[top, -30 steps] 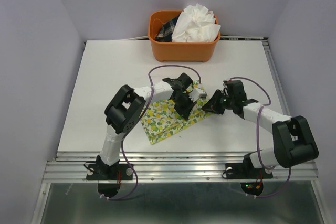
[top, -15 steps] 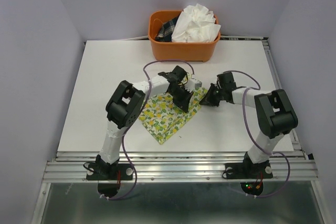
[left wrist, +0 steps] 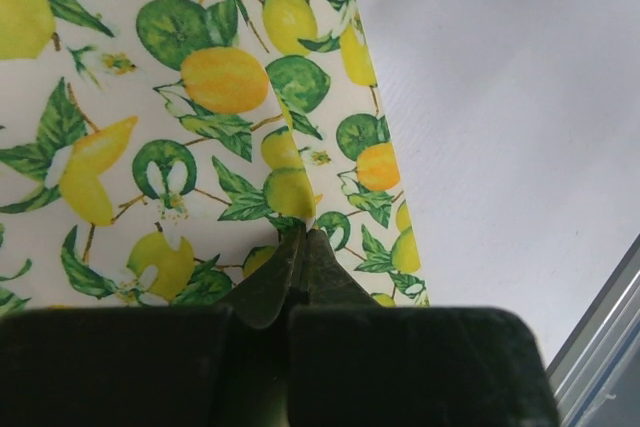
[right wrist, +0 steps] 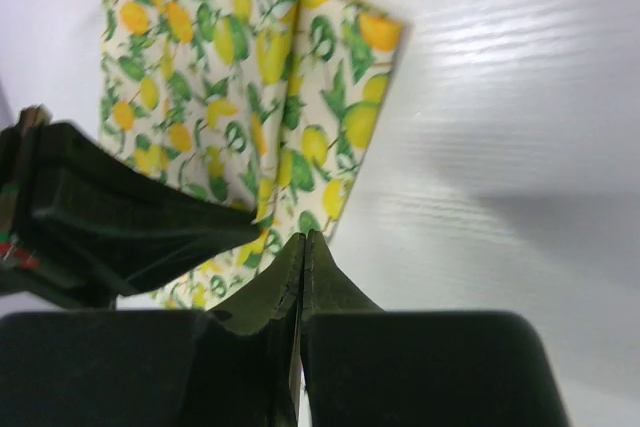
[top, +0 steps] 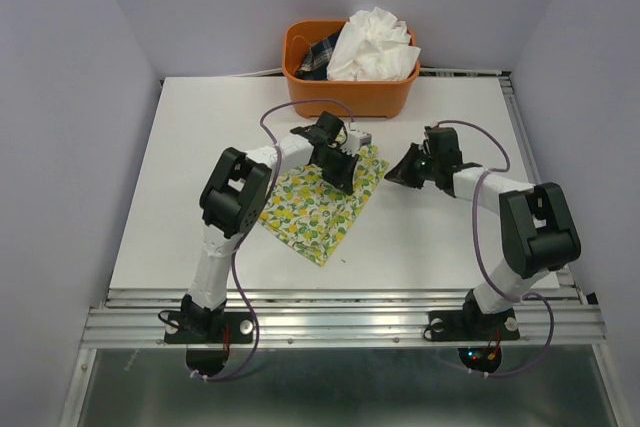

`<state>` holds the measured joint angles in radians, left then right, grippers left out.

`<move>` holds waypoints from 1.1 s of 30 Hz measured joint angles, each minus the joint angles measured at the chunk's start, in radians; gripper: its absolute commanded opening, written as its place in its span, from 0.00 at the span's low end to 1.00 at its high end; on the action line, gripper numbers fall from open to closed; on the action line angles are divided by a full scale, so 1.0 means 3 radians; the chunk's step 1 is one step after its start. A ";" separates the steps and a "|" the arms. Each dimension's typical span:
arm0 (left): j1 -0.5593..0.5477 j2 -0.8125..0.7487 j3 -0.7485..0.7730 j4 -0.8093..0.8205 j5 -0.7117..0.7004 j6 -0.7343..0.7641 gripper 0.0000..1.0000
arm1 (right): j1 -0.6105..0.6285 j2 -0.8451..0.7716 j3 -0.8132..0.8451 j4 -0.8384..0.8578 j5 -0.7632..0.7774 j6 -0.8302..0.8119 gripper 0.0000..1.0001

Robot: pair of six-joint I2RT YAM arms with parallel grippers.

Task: Fold and stack the skirts
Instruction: Fold the skirt

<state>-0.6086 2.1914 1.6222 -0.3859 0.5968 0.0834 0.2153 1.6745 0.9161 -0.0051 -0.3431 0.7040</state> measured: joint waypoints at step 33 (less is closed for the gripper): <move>0.0013 -0.0139 -0.0242 0.0117 -0.0017 -0.0071 0.00 | 0.0357 0.0638 -0.0506 0.1166 -0.0896 0.0586 0.01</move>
<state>-0.6048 2.1498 1.5497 -0.3508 0.5919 0.0620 0.3225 1.8660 0.7643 0.3447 -0.6121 0.8799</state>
